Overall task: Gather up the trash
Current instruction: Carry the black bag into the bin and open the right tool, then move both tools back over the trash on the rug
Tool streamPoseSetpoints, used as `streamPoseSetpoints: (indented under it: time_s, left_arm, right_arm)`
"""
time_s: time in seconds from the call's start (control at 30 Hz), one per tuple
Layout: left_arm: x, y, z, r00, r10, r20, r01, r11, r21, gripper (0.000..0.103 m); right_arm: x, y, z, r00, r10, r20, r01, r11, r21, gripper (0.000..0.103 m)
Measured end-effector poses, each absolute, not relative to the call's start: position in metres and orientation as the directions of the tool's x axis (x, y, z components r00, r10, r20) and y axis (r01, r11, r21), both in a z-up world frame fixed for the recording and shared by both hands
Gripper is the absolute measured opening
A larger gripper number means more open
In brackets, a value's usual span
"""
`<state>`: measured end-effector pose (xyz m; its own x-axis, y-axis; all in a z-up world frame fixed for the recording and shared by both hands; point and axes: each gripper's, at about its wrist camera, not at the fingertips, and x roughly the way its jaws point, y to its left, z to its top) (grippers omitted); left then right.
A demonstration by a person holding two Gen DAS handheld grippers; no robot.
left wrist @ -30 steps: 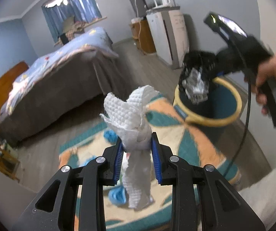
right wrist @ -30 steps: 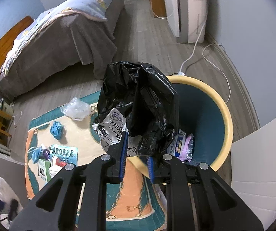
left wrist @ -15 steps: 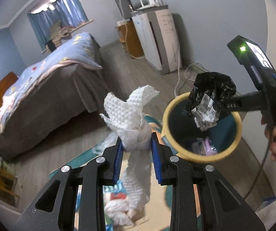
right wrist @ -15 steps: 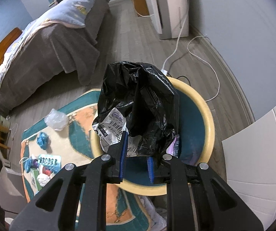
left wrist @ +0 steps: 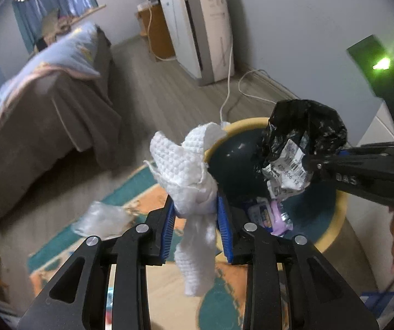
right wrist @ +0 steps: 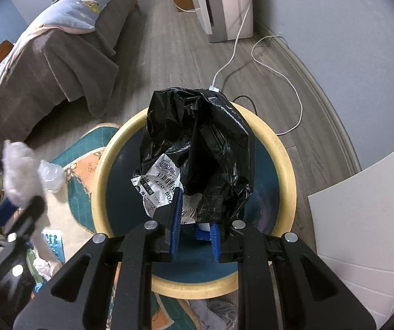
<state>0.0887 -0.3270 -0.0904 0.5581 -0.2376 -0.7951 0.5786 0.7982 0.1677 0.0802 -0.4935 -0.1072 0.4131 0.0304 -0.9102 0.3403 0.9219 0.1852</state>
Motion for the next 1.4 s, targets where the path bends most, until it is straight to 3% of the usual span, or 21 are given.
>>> streamPoseSetpoints:
  time_s: [0.13,0.2,0.37,0.6,0.73,0.97,1.27,1.4]
  left_arm:
    - [0.103,-0.331,-0.106,0.512,-0.303,-0.804,0.603,0.794,0.084,0.041]
    - [0.107,-0.332,-0.112,0.495,-0.321,-0.807,0.608,0.792,0.058,0.054]
    - [0.109,-0.328,-0.113,0.497,-0.340,-0.799,0.600,0.799,0.033,0.069]
    - [0.107,-0.313,-0.105,0.542,-0.294,-0.787,0.556,0.828,0.074,0.089]
    - [0.103,-0.288,-0.091,0.572,-0.269,-0.775,0.505,0.860,0.074,0.093]
    - [0.072,-0.209,-0.052,0.604,-0.238,-0.760,0.419,0.907,0.049,0.095]
    - [0.034,-0.086,-0.014,0.667,-0.079,-0.741,0.298,0.940,0.167,0.097]
    - [0.024,-0.035,-0.012,0.665,-0.061,-0.744,0.228,0.966,0.124,0.097]
  right_arm:
    - [0.083,-0.496,-0.110,0.404,0.003,-0.915,0.351,0.923,0.158,0.022]
    - [0.082,-0.500,-0.113,0.392,-0.004,-0.920,0.372,0.915,0.155,0.024]
    - [0.081,-0.508,-0.115,0.384,-0.027,-0.923,0.403,0.905,0.141,0.039]
    - [0.082,-0.501,-0.106,0.392,-0.049,-0.919,0.395,0.911,0.120,0.076]
    - [0.083,-0.492,-0.094,0.419,-0.046,-0.907,0.380,0.916,0.129,0.095]
    - [0.082,-0.459,-0.070,0.456,-0.032,-0.890,0.297,0.947,0.118,0.097]
    - [0.078,-0.361,-0.037,0.497,0.058,-0.866,0.087,0.989,0.116,0.097]
    - [0.077,-0.311,-0.034,0.479,0.083,-0.874,0.002,0.995,0.096,0.097]
